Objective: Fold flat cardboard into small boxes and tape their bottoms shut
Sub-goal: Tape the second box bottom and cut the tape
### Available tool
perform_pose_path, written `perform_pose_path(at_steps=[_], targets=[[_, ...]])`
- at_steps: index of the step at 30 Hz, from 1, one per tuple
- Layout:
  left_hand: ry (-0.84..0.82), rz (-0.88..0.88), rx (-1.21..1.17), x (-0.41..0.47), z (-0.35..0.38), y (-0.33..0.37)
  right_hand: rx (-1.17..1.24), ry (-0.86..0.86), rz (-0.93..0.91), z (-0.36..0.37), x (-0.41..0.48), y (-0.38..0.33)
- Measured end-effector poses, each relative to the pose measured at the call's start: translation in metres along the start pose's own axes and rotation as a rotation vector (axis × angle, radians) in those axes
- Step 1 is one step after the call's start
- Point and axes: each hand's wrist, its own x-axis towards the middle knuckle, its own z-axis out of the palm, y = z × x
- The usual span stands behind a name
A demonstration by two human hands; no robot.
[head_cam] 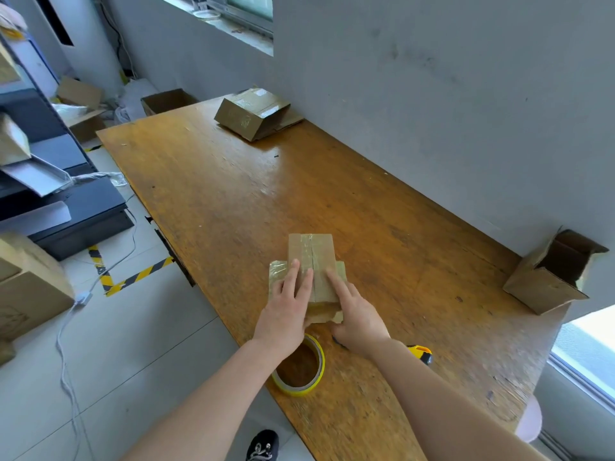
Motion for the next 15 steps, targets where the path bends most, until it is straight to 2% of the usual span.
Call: perform_pose_path(at_steps=[3, 5, 8, 11, 13, 15], targets=[[-0.011, -0.046, -0.242, 0.003, -0.005, 0.0, 0.261, 0.097, 0.147, 0.005, -0.006, -0.005], [0.002, -0.118, -0.449, 0.004, -0.011, 0.004, 0.353, 0.154, 0.166, 0.002, -0.005, -0.01], [0.109, -0.208, -0.792, 0.011, -0.028, 0.012, 0.415, 0.242, 0.136, -0.011, -0.001, -0.023], [0.139, -0.301, -1.144, 0.016, -0.043, 0.019, 0.267, 0.408, 0.022, -0.027, 0.001, -0.037], [0.045, -0.366, -1.499, 0.02, -0.045, 0.018, 0.059, 0.514, -0.093, -0.034, 0.003, -0.046], [-0.076, -0.397, -1.586, 0.021, -0.043, 0.012, -0.157, 0.532, -0.174, -0.036, 0.006, -0.051]])
